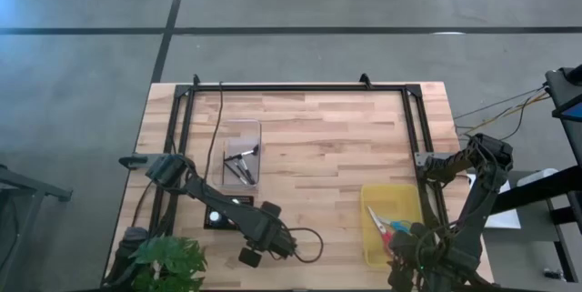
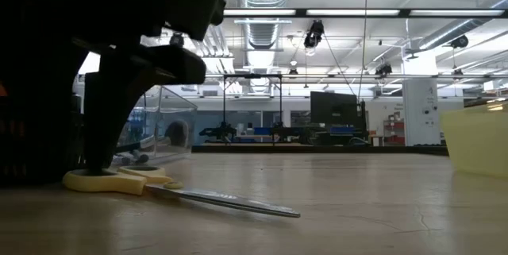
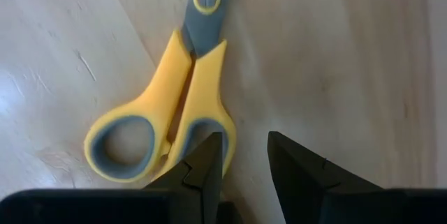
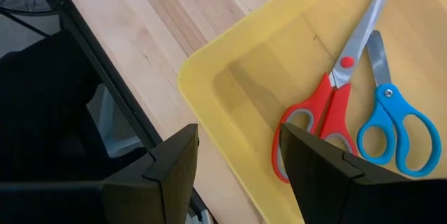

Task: Pick & Place Paint Supplies
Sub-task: Put the yellow scissors into the yellow bin

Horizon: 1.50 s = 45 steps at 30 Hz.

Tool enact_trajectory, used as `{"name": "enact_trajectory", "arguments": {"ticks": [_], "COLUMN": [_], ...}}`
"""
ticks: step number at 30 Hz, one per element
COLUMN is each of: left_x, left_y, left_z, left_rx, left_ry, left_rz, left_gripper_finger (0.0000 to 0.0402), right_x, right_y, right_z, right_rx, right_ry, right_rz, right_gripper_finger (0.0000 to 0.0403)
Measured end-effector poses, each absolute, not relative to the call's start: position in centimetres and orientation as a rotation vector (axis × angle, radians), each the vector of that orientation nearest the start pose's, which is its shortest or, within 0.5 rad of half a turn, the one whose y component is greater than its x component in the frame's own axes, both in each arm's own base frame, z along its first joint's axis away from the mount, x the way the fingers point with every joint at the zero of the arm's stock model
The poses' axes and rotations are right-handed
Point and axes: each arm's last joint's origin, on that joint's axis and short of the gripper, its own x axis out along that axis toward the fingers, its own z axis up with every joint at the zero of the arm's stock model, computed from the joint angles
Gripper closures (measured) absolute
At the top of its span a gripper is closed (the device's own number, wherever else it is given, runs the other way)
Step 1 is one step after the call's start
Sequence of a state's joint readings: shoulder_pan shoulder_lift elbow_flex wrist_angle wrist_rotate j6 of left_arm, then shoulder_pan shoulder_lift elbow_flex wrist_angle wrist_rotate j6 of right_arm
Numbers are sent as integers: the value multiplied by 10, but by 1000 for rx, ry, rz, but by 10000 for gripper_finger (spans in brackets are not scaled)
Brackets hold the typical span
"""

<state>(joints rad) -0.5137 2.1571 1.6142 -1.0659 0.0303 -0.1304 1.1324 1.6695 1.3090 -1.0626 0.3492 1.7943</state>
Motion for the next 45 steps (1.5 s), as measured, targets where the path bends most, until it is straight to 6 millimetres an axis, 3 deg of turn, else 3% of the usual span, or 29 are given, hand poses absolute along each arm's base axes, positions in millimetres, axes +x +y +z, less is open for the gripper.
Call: {"name": "enact_trajectory", "arguments": {"ticks": [21,24,28,32,45], "left_x": [352,353,358,365,385], "left_y": [-198,-198,-196,-194,-185], "left_z": [132,132,132,132,156], "left_rx": [253,258,235,223,265], "left_ry": [1488,1472,1440,1377,1139], "left_rz": [-258,-237,-214,-184,-148], "left_gripper_finger": [285,312,379,384,385], "right_x": [141,141,141,142,143], "right_y": [277,277,277,277,276], "right_z": [242,242,242,242,243], "right_rx": [582,582,582,573,501], "right_ry": [1118,1117,1117,1106,1050], "right_rz": [-420,-420,-419,-414,-378], "right_gripper_finger": [203,203,203,203,203]}}
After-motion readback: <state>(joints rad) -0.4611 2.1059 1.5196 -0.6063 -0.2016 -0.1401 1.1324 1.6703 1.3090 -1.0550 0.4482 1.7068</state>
